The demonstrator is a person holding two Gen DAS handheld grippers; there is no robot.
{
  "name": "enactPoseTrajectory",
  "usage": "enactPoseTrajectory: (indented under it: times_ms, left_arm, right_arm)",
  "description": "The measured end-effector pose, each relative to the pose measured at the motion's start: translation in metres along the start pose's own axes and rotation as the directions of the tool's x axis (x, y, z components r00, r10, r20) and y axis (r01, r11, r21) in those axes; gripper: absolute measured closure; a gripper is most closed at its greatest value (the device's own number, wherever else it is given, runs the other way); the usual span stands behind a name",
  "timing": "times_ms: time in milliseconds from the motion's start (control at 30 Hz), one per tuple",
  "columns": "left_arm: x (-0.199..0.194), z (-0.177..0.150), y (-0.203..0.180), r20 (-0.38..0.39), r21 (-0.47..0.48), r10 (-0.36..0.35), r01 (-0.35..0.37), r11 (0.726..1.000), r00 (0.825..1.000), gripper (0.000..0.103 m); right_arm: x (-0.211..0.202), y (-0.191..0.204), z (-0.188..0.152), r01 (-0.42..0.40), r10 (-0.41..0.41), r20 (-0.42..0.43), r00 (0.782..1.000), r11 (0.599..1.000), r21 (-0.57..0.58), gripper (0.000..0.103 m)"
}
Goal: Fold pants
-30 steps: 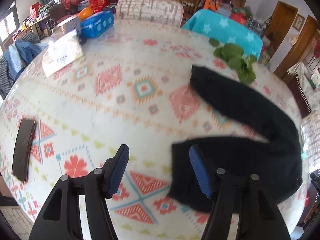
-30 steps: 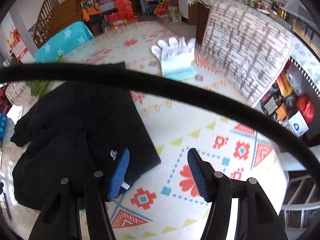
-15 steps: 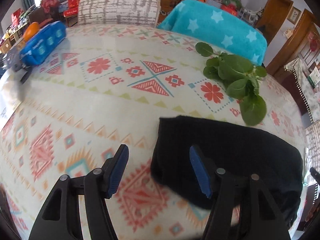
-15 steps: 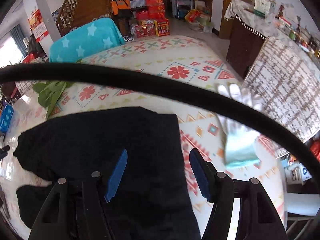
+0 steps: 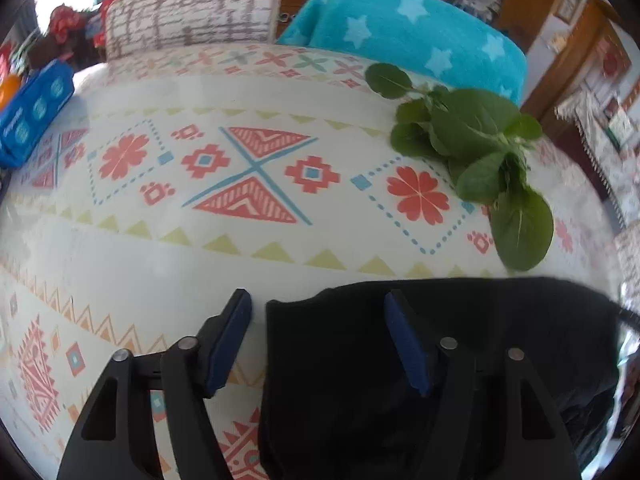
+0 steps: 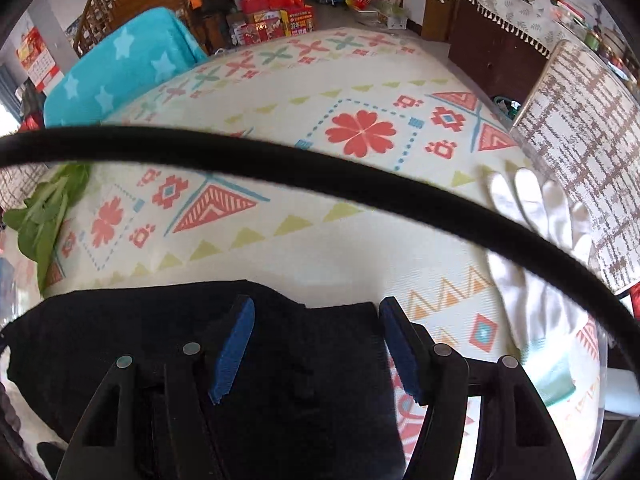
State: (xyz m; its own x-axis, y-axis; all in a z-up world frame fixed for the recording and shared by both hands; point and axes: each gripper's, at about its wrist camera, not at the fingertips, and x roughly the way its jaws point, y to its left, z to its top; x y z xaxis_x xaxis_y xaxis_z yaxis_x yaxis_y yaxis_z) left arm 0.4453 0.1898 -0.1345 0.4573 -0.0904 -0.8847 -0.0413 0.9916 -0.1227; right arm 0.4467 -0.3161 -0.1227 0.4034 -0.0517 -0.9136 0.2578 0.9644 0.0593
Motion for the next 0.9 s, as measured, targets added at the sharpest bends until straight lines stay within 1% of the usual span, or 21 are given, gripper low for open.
enactPoseTrajectory:
  times_ms: [33,67,100,133,167,233,267,333,400,433,500,533,567,600,633,700,733,767,900]
  left_arm:
    - [0.0,-0.001,-0.007,0.009,0.043,0.02,-0.021,0.999,1.0,0.083]
    - [0.0,-0.001,-0.011,0.004,0.066,-0.008,0.007,0.998,1.0,0.09]
    - [0.0,-0.001,-0.012,0.004,0.071,-0.004,0.004,0.997,1.0,0.09]
    - [0.0,0.0,-0.012,0.007,0.077,-0.005,0.005,0.997,1.0,0.09]
    - [0.0,0.001,-0.009,0.008,0.069,-0.01,0.009,0.998,1.0,0.09]
    - [0.001,0.004,0.0,0.002,0.036,-0.035,0.035,0.999,0.999,0.091]
    - [0.001,0.006,0.003,0.001,0.026,-0.039,0.039,0.999,0.999,0.091]
    - [0.002,0.008,0.004,-0.001,0.024,-0.047,0.047,0.999,0.999,0.091]
    - [0.003,0.007,-0.001,0.004,0.048,-0.03,0.03,0.998,1.0,0.091]
    - [0.003,0.006,-0.003,0.006,0.056,-0.029,0.029,0.998,1.0,0.09]
    - [0.003,0.006,-0.005,0.012,0.068,-0.026,0.026,0.997,1.0,0.089]
    - [0.003,0.006,-0.005,0.014,0.067,-0.031,0.03,0.997,0.999,0.088]
    - [0.003,0.005,-0.004,0.016,0.063,-0.037,0.036,0.997,0.999,0.085]
    - [0.002,0.005,-0.003,0.018,0.06,-0.045,0.043,0.997,0.999,0.085]
    - [0.002,0.005,-0.003,0.021,0.06,-0.051,0.05,0.997,0.998,0.08]
    - [0.002,0.003,-0.002,0.027,0.066,-0.064,0.062,0.996,0.998,0.07]
    - [0.001,0.002,-0.002,0.029,0.072,-0.068,0.066,0.995,0.997,0.061]
    - [0.001,0.002,-0.002,0.03,0.077,-0.074,0.071,0.995,0.997,0.056]
    - [0.002,0.0,-0.008,0.037,0.109,-0.068,0.064,0.992,0.997,0.053]
  right_arm:
    - [0.0,0.002,0.0,0.003,-0.003,0.003,1.0,1.0,-0.006,0.034]
    - [-0.001,0.003,-0.001,-0.001,0.001,0.006,1.0,1.0,-0.012,0.05]
    - [-0.003,0.005,-0.001,-0.006,0.006,0.007,1.0,1.0,-0.026,0.055]
    - [-0.005,0.006,-0.002,0.009,-0.009,0.009,1.0,0.999,-0.04,0.059]
    - [-0.007,0.007,-0.003,0.019,-0.019,0.013,1.0,0.998,-0.06,0.065]
    - [-0.011,0.003,-0.003,0.029,-0.028,0.019,0.999,0.998,-0.052,0.068]
    - [-0.012,-0.003,-0.003,0.021,-0.021,0.017,1.0,0.999,-0.026,0.07]
    - [-0.012,-0.011,-0.002,0.002,-0.002,0.009,1.0,1.0,0.006,0.07]
    - [-0.013,-0.007,0.0,-0.001,0.001,0.003,1.0,1.0,-0.025,0.069]
    - [-0.014,-0.004,0.001,-0.015,0.015,-0.002,1.0,0.999,-0.04,0.062]
    - [-0.018,-0.003,0.004,-0.011,0.011,0.012,1.0,0.999,-0.04,0.049]
    - [-0.02,-0.003,0.005,-0.016,0.017,0.02,1.0,0.999,-0.038,0.037]
    - [-0.021,-0.002,0.007,-0.023,0.024,0.029,0.999,0.999,-0.037,0.029]
    - [-0.022,-0.001,0.009,-0.025,0.026,0.032,0.999,0.999,-0.039,0.028]
    - [-0.021,0.002,0.01,-0.029,0.03,0.029,0.999,0.999,-0.046,0.028]
    - [-0.015,0.013,0.013,-0.034,0.035,0.015,0.999,0.996,-0.083,0.028]
    - [-0.012,0.021,0.014,-0.028,0.029,0.008,1.0,0.993,-0.111,0.028]
    - [-0.008,0.029,0.014,-0.02,0.021,0.002,1.0,0.989,-0.145,0.028]
    - [0.005,0.054,0.011,-0.019,0.016,-0.012,1.0,0.969,-0.245,0.028]
